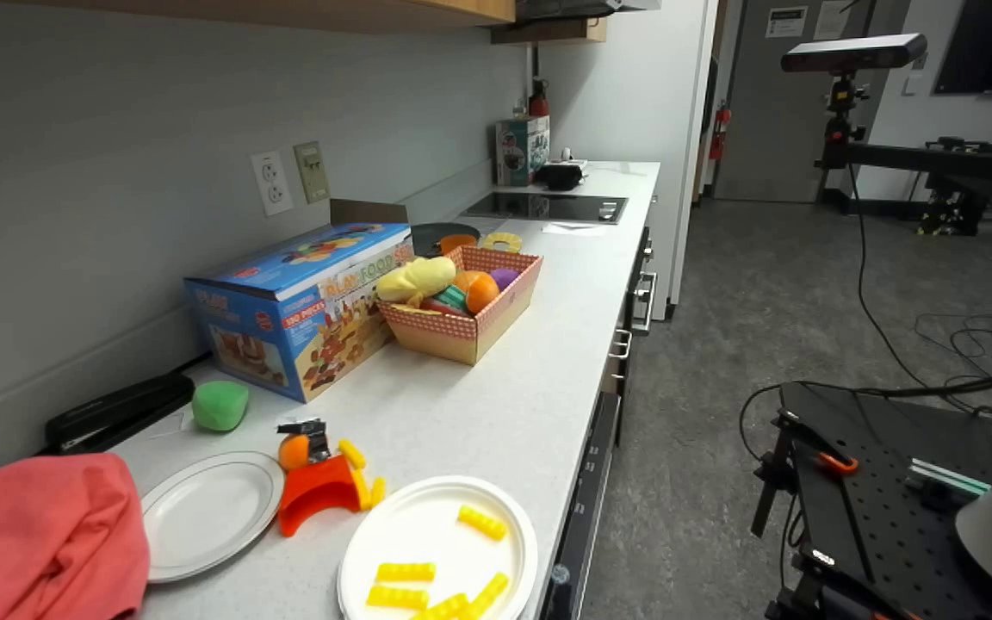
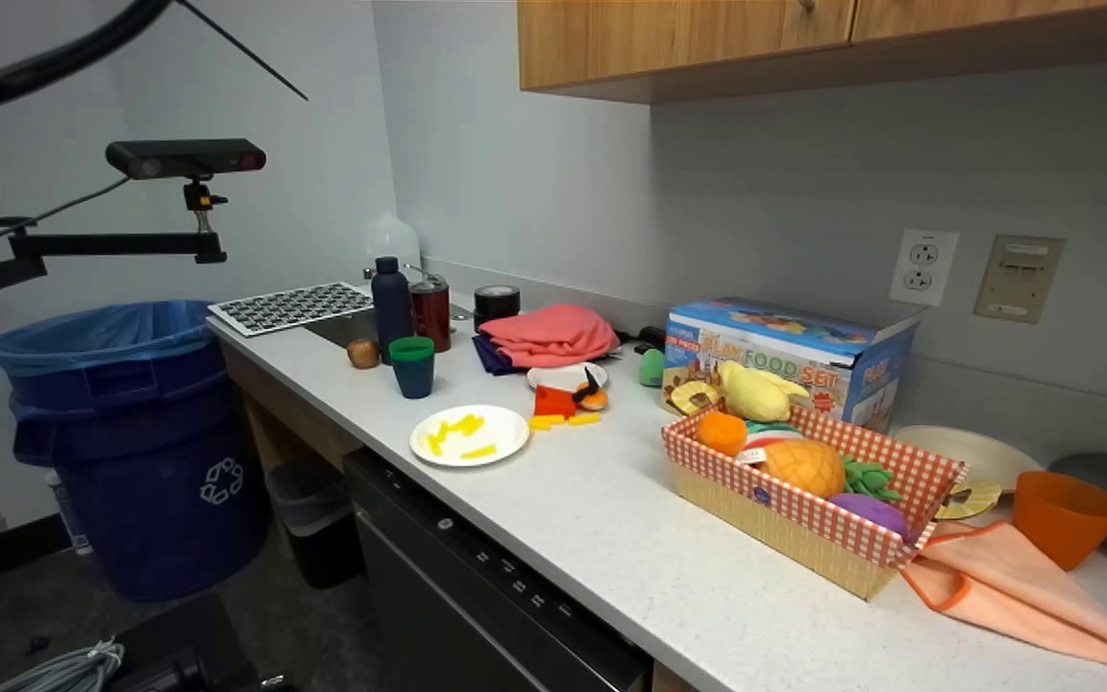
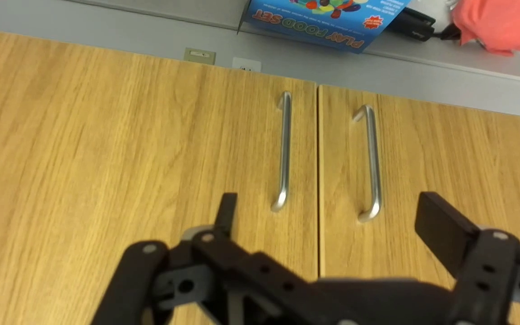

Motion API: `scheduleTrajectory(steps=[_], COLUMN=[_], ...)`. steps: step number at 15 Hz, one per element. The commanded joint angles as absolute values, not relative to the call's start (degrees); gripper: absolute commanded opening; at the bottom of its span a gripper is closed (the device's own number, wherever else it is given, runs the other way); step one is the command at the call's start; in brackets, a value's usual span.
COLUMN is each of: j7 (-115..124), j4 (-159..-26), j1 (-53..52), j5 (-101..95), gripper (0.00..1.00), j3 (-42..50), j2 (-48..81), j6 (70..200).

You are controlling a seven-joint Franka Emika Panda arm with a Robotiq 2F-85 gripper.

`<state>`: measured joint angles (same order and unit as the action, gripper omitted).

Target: Close the top cabinet drawer door on the right

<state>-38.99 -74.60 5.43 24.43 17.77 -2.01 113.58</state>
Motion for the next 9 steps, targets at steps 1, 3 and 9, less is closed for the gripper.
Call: scheduleTrajectory(steps=[1, 3, 9], j7=[-39.4, -38.9, -38.4], j4=[-81.7, -85.9, -97.5], j1=[5.1, 5.2, 5.2], j5=[24.6, 24.1, 23.2], gripper=[1.00, 1.00, 1.00], j3=[17.3, 16.9, 15.8], j2=[-8.2, -11.9, -22.0], j6=[115.1, 115.3, 116.2])
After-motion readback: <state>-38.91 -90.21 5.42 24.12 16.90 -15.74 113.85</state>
